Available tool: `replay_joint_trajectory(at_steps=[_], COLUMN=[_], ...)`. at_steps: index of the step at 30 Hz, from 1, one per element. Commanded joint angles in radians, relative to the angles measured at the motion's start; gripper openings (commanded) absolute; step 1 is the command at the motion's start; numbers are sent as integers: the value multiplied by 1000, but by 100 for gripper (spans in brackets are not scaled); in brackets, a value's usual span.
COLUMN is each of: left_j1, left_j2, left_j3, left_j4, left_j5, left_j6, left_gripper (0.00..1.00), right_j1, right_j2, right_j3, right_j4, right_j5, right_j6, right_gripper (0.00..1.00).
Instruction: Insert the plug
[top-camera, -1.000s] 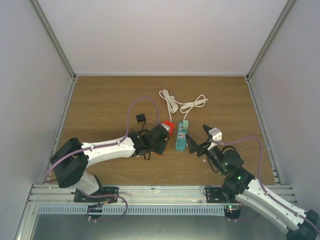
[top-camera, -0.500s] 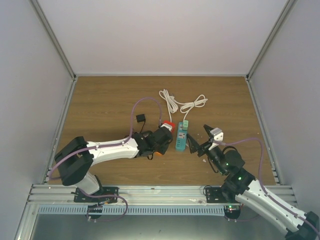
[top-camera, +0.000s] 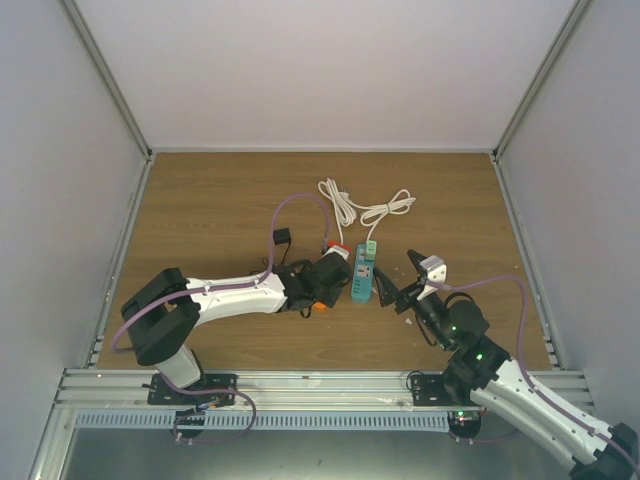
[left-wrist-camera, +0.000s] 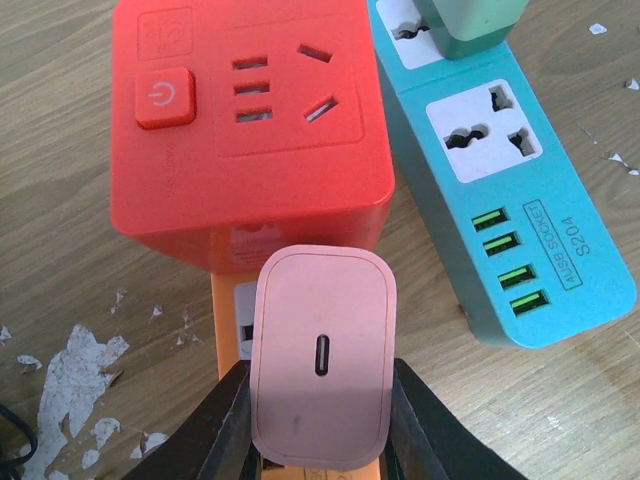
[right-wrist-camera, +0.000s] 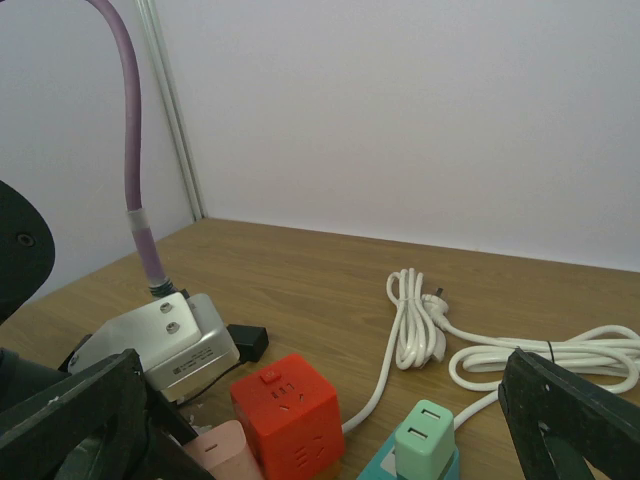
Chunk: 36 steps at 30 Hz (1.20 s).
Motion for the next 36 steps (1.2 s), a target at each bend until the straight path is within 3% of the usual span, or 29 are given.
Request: replay_joint_trajectory(at_steps=[1, 12, 36], left_j1=[-5, -2, 26], left_j2=[40, 71, 92], left_j3=[38, 58, -32], left_j4=[-10, -78, -54], left_j5=[2, -22, 82], left_j6=[-32, -83, -106], left_gripper=[0, 0, 0], right_j1=[-6, -8, -7], right_j2=[1, 4, 0], right_j3=[-14, -14, -14], right_j4=[1, -2, -7], right_j5=[3, 9, 14], right_j6=[8, 8, 9], right_gripper=[100, 100, 100])
